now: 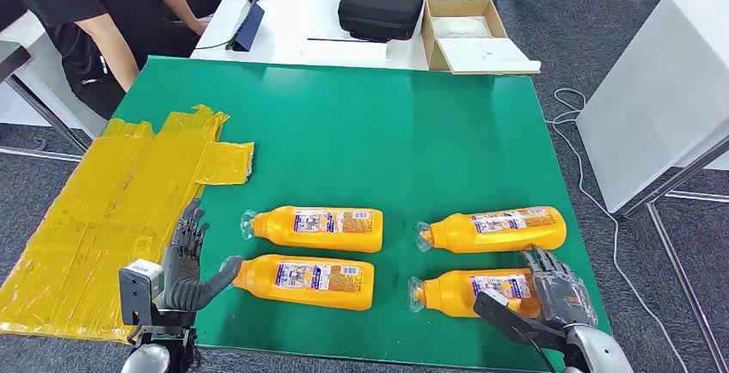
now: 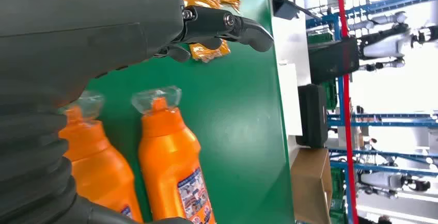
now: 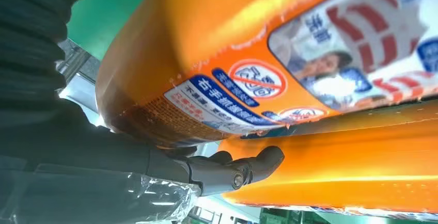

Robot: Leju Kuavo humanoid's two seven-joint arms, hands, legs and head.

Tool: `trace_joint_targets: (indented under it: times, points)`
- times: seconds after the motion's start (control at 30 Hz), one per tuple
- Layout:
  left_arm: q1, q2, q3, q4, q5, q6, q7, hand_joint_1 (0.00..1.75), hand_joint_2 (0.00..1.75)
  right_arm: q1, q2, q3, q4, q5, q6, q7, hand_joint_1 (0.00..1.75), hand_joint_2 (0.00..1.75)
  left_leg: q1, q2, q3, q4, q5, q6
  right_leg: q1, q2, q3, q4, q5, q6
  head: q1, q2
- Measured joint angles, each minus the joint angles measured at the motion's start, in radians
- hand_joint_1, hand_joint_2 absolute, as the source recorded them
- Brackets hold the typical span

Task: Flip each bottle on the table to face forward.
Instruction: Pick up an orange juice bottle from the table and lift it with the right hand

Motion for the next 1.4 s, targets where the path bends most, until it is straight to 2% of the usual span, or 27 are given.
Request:
trace_joint_targets:
  times: [0.2,0.4,0.63,0.83,0.93,1.03,1.13,1.2,1.4]
  points:
    - [-0.028,-0.002,-0.008,0.014,-0.002,0.0,0.008,0.0,1.75,-0.001,0.026,-0.01,0.001,0.026,0.011,-0.005,1.68,1.75,0.0,0.0,0.001,0.0,0.0,0.0,0.0,0.0,0.001,0.0,0.001,-0.001,0.0,0.0]
    - [-0.088,-0.01,-0.032,0.061,-0.004,-0.005,0.02,0.0,1.75,0.003,0.119,-0.081,-0.039,0.097,0.066,-0.021,1.73,1.75,0.0,-0.001,0.001,0.0,0.002,0.001,0.0,-0.001,0.001,0.0,0.002,-0.003,0.0,0.0]
    - [-0.102,-0.013,-0.042,0.076,-0.005,-0.005,0.023,0.0,1.75,0.021,0.148,-0.106,-0.063,0.112,0.077,-0.029,1.74,1.75,0.0,-0.001,0.0,0.0,0.002,0.0,0.0,-0.001,0.0,0.0,0.002,-0.003,0.0,0.0]
    - [-0.129,-0.022,-0.058,0.106,-0.011,-0.004,0.024,0.0,1.75,0.067,0.215,-0.158,-0.145,0.148,0.122,-0.133,1.75,1.75,0.0,-0.001,-0.001,0.0,0.002,0.0,0.0,-0.001,0.0,0.0,0.002,-0.003,0.0,0.0]
    - [-0.138,-0.022,-0.062,0.111,-0.003,0.003,0.024,0.0,1.75,0.09,0.258,-0.172,-0.231,0.103,0.134,-0.197,1.75,1.75,0.0,-0.001,-0.003,0.0,0.002,0.0,0.0,-0.001,-0.001,0.001,0.002,-0.003,0.0,0.0]
    - [-0.139,-0.022,-0.061,0.112,0.006,0.007,0.024,0.0,1.75,0.091,0.284,-0.161,-0.348,0.023,0.128,-0.201,1.75,1.75,0.0,0.0,-0.004,0.0,0.002,0.0,0.0,-0.001,-0.002,0.001,0.002,-0.003,0.0,0.0]
    - [-0.138,-0.022,-0.058,0.113,0.01,0.005,0.019,0.0,1.75,0.075,0.28,-0.134,-0.432,-0.052,0.099,-0.167,1.75,1.75,0.0,-0.001,-0.005,0.0,0.003,0.0,0.0,-0.001,-0.002,0.001,0.002,-0.003,0.0,0.0]
    - [-0.137,-0.022,-0.056,0.118,0.019,0.003,0.006,0.0,1.75,0.056,0.256,-0.111,-0.459,-0.12,0.051,-0.162,1.75,1.75,0.0,-0.001,-0.006,0.0,0.003,0.0,0.0,-0.001,-0.002,0.001,0.002,-0.003,0.0,0.0]
    - [-0.132,-0.008,-0.042,0.124,0.155,-0.076,-0.017,0.0,1.75,-0.061,0.119,-0.03,-0.438,-0.375,-0.042,-0.179,1.75,1.75,-0.001,-0.001,-0.007,0.0,0.004,0.002,0.0,-0.001,-0.002,0.001,0.003,-0.001,0.0,0.0]
